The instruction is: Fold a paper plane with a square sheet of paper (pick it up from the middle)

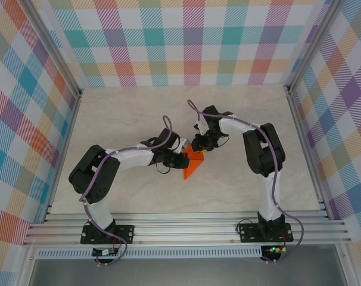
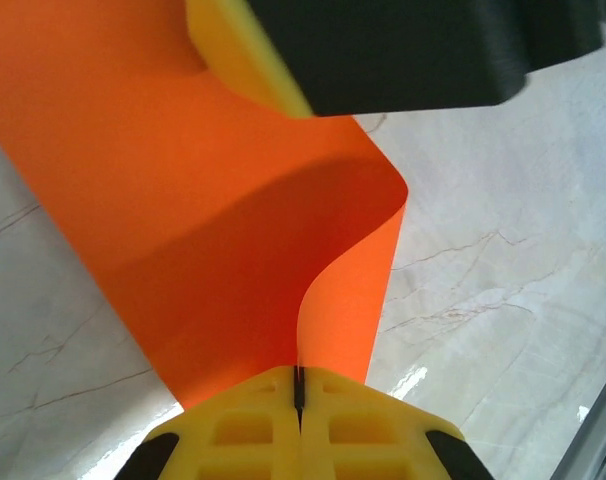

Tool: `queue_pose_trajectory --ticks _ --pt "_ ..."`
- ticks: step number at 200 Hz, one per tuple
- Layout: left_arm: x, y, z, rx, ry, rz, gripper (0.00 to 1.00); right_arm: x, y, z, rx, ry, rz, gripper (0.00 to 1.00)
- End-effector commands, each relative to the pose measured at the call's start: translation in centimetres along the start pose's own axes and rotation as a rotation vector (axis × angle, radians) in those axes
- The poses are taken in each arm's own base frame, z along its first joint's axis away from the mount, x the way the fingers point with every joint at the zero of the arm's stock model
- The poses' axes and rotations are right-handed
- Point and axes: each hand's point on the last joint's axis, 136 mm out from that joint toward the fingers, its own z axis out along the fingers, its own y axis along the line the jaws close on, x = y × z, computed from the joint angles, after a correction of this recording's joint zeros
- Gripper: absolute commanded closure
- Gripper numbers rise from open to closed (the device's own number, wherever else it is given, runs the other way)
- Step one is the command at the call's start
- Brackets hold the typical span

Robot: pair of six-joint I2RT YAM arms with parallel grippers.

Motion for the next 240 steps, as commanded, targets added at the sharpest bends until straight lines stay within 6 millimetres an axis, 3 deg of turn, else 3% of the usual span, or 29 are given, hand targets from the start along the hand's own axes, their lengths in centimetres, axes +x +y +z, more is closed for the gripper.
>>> queue_pose_trajectory --ticks 1,53,107,130,240 --pt "-0.2 0.9 0.0 0.013 -0.026 -0.046 0.97 0.4 -1.1 1.0 0.025 0.035 0.005 0.69" --pt "0.3 2.4 0.1 -0.040 -0.055 -0.066 0.97 0.4 -0.8 1.0 0.012 0.037 0.014 0.69" --pt "-1.2 1.3 -0.8 0.002 -0.085 -0.038 0.96 0.6 -1.1 1.2 0.019 0.044 0.016 0.69" --pt "-1.3 1.9 -1.0 -0.025 -0.076 -0.032 0.96 0.7 -1.1 1.2 0.020 0.046 0.018 0.69" --pt "-0.5 2.8 0.6 -0.023 -0.036 -0.035 0.95 0.8 -1.1 1.4 0.013 0.050 0.026 0.69"
